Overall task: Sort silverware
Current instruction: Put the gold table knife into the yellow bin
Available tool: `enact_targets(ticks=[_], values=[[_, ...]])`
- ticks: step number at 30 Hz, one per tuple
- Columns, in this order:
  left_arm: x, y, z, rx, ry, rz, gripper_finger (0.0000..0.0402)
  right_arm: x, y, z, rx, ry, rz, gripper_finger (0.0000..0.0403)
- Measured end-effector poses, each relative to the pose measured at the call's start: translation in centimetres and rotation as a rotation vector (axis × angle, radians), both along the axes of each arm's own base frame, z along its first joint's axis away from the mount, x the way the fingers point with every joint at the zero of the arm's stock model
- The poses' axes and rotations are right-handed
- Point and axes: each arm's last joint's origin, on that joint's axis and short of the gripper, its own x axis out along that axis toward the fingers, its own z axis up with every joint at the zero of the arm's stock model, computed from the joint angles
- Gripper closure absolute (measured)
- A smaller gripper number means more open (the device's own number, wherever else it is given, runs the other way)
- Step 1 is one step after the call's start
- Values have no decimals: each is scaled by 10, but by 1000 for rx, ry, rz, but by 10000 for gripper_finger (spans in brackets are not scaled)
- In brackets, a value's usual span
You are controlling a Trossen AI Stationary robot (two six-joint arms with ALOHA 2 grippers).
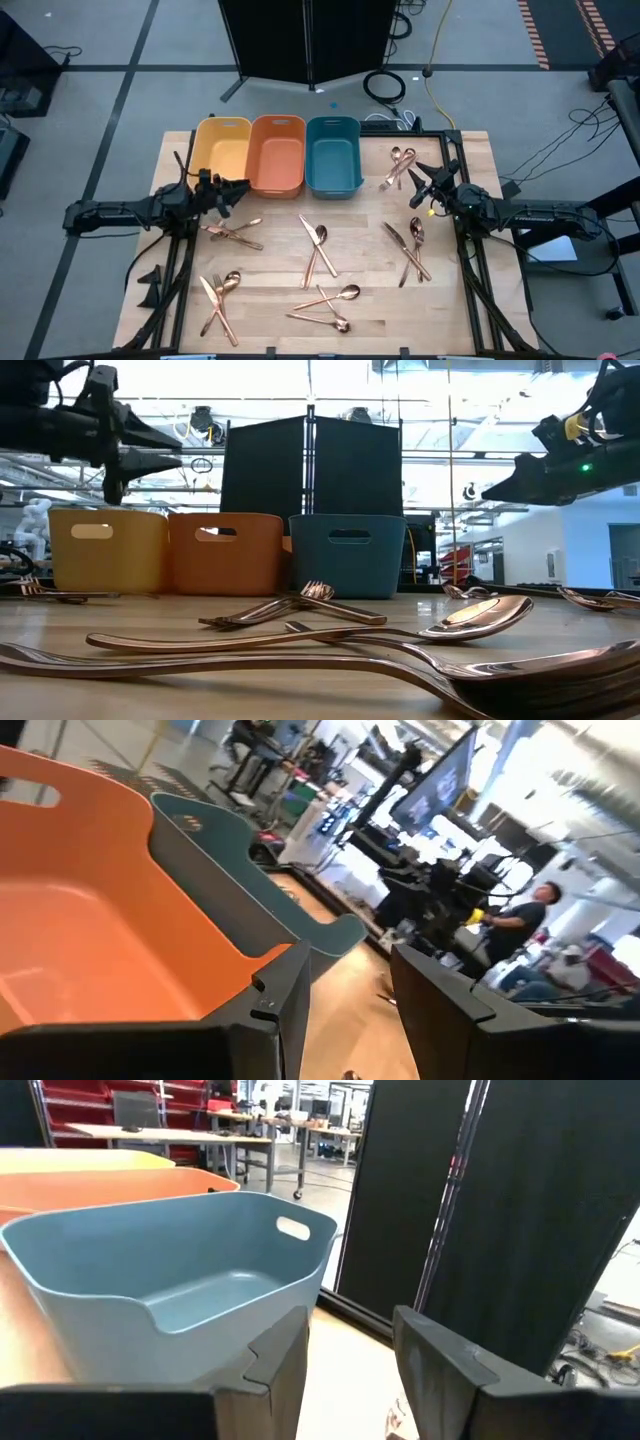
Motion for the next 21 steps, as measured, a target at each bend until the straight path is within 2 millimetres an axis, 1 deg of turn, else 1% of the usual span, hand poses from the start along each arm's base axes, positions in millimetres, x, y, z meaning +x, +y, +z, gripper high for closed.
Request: enact_targets(ticks=[2, 6, 8, 10, 12, 14, 16, 19, 21], values=[[6, 1, 2, 2, 55, 9, 265, 0, 0, 0, -5, 2, 0, 263], [23, 1, 12, 44, 173, -2, 265, 0, 0, 6, -6, -65, 8, 264], [32, 1, 16, 83, 227, -21, 265, 2, 2, 9, -9, -103, 77, 264], [41, 1, 22, 120, 275, -54, 265, 4, 4, 15, -33, -122, 199, 264], [48, 0, 30, 155, 310, -98, 265, 7, 6, 27, -55, -171, 278, 264], [54, 0, 36, 190, 391, -125, 265, 9, 6, 42, -63, -196, 286, 264], [59, 0, 39, 221, 490, -150, 265, 14, 5, 56, -59, -183, 287, 264], [65, 0, 38, 254, 614, -192, 265, 27, 3, 74, -41, -141, 293, 264], [70, -1, 35, 243, 677, -243, 265, 42, 2, 83, -8, -115, 323, 264]])
